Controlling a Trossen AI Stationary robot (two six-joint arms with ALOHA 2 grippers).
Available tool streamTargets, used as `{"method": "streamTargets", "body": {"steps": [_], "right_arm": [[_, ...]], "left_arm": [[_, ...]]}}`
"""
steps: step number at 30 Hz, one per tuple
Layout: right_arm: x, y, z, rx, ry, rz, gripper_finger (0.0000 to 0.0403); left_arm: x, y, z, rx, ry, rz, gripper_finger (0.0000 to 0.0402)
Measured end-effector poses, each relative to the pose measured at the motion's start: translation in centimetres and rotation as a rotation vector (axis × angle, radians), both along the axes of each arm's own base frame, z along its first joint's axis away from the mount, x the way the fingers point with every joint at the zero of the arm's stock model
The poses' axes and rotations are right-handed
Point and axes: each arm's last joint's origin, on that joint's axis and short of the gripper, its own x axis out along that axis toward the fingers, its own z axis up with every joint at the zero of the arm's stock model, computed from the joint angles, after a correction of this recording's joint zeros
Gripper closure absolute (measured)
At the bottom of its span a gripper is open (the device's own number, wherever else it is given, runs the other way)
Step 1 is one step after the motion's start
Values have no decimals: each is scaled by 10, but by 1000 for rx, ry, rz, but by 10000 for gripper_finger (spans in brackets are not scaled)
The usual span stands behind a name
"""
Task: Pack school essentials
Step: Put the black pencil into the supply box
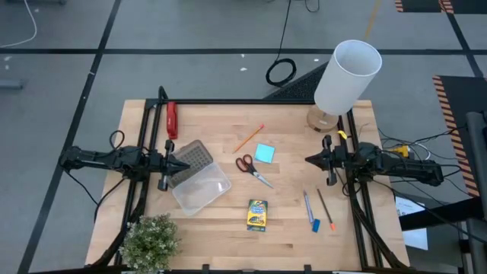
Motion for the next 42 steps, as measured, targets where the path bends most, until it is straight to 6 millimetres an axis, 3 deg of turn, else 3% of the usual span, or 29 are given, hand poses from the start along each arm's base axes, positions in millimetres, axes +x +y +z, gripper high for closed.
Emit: {"method": "streamTargets", "body": {"steps": [8, 19, 32, 37, 42], "right_arm": [[2, 0, 1, 52, 20, 2, 403], [14, -1, 77, 49, -5, 2, 403], [48, -4, 176, 66, 168, 1, 403], [55, -5, 201, 76, 238, -6, 403], [62, -6, 211, 126, 254, -10, 403]], "left_arm": [[0, 0, 0, -4, 1, 0, 380], [0, 0, 0, -5, 2, 0, 380], [0, 0, 0, -24, 4, -1, 380], [0, 0, 0, -22, 1, 15, 380], [0, 1, 0, -33, 1, 24, 380]]}}
